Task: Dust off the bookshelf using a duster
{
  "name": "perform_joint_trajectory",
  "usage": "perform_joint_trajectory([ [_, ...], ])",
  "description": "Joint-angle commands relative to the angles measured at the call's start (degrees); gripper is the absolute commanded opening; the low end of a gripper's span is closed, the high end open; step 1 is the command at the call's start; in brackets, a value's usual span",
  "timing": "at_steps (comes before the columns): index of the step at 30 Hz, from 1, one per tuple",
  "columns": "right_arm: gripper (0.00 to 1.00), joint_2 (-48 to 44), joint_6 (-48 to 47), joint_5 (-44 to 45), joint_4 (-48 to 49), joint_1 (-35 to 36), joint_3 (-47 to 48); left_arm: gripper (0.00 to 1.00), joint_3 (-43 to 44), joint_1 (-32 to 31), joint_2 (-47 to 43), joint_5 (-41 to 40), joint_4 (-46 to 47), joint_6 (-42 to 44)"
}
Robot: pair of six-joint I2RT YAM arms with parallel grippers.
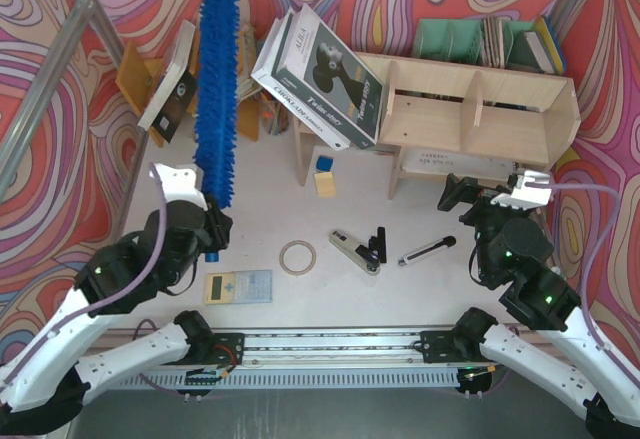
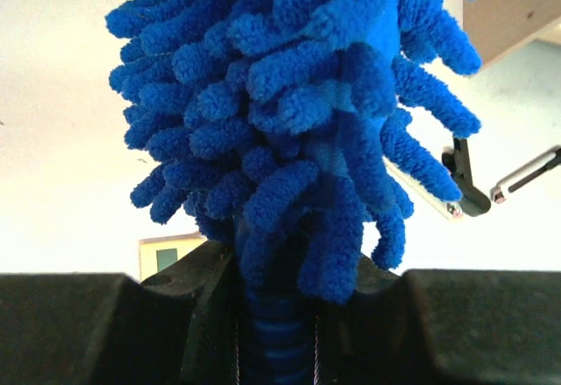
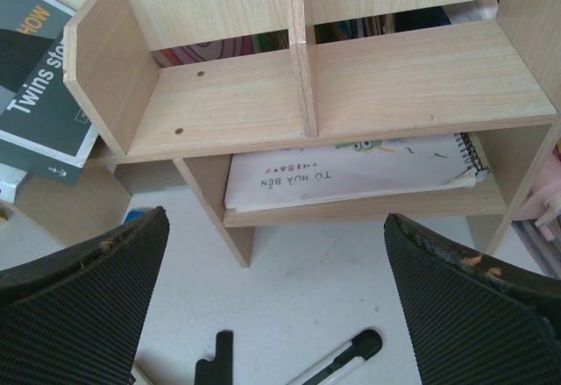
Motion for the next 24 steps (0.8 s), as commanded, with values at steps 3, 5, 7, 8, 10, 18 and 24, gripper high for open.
perform_joint_trajectory([
  [3,0.99,0.70,1.20,-0.64,-0.23,0.26,1.07,0.00,2.52,0.09,-4.40,-1.25,5.48,8.16],
  [5,0.99,1.10,1.61,-1.16,-0.79,0.23,1.61,0.00,2.34,0.09,-7.47,0.89,8.08,10.06],
  [7,0.99,1.86,2.54,-1.62,-2.17,0.23,2.71,0.00,2.77,0.14,-9.33,1.68,8.88,11.48],
  [8,0.99,2.28,3.10,-1.83,-2.95,0.22,3.26,0.00,3.24,0.10,-9.81,2.18,8.90,12.12],
  [10,0.99,3.09,3.96,-2.31,-4.03,0.23,4.26,0.00,4.19,0.13,-10.06,3.19,8.53,13.23],
  [18,0.99,4.63,8.82,-7.70,-6.69,0.23,8.94,0.00,7.97,0.11,-4.60,13.72,12.13,15.75],
  [24,0.99,6.25,11.62,-14.96,-5.94,0.23,13.30,0.00,9.39,-0.76,2.40,22.56,19.19,16.29],
])
